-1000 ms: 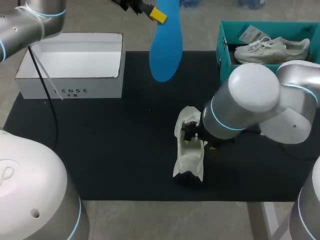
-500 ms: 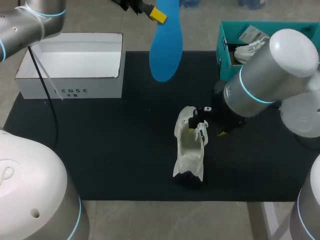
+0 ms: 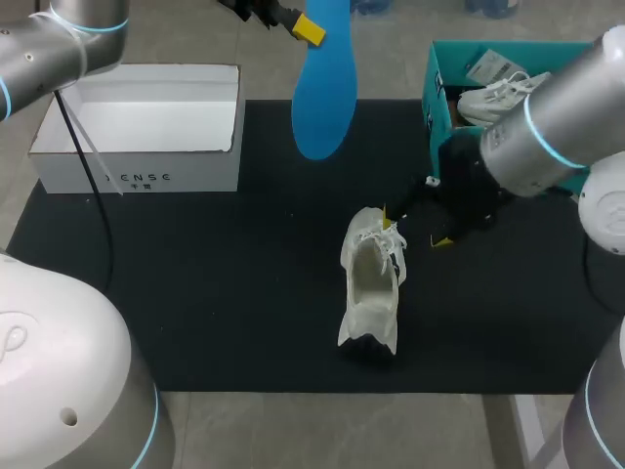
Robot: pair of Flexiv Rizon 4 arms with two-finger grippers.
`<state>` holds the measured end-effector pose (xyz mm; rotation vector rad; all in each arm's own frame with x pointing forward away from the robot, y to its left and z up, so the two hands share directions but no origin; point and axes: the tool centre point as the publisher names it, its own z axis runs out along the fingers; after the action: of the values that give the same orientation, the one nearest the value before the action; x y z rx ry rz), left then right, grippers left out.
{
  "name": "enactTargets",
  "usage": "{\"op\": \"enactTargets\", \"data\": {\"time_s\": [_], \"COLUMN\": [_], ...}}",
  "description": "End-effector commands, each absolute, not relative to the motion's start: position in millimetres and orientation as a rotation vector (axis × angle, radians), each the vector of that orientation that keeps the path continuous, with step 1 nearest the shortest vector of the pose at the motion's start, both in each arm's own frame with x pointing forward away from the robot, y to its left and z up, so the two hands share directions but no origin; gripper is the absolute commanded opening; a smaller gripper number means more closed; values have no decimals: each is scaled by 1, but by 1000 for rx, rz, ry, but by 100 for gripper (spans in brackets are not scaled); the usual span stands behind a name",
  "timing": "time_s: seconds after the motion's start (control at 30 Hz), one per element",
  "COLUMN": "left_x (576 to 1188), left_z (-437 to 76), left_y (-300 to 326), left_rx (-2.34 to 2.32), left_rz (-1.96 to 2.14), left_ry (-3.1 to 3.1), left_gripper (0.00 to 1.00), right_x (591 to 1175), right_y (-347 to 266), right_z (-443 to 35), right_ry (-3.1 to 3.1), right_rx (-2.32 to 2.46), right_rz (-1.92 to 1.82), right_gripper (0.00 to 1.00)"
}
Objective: Take the shoe out of the shoebox, open the shoe tongue, remove and reinsert the insole, then place the shoe into the shoebox
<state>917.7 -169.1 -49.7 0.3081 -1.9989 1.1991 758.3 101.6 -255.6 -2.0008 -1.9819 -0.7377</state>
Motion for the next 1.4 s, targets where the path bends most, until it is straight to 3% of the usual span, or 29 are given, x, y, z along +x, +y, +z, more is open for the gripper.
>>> {"op": "enactTargets", "data": {"time_s": [0.03, 0.4, 1.4], "left_x": [917, 917, 917], "left_z": [-50, -50, -50], "left_y": [-169, -169, -169], "left_rx": [309, 309, 309], "left_rz": [1200, 1200, 1200], "left_ry": [-2000, -2000, -2000], "left_gripper": [0, 0, 0], "right_x": [755, 771, 777], "right_y": [75, 63, 63], "right_z": [-247, -270, -255], "right_ry": [-1156, -889, -921], "right_rx": [-1437, -1179, -1211], "right_rz": [-1154, -1110, -1093], "right_gripper": [100, 100, 100]}}
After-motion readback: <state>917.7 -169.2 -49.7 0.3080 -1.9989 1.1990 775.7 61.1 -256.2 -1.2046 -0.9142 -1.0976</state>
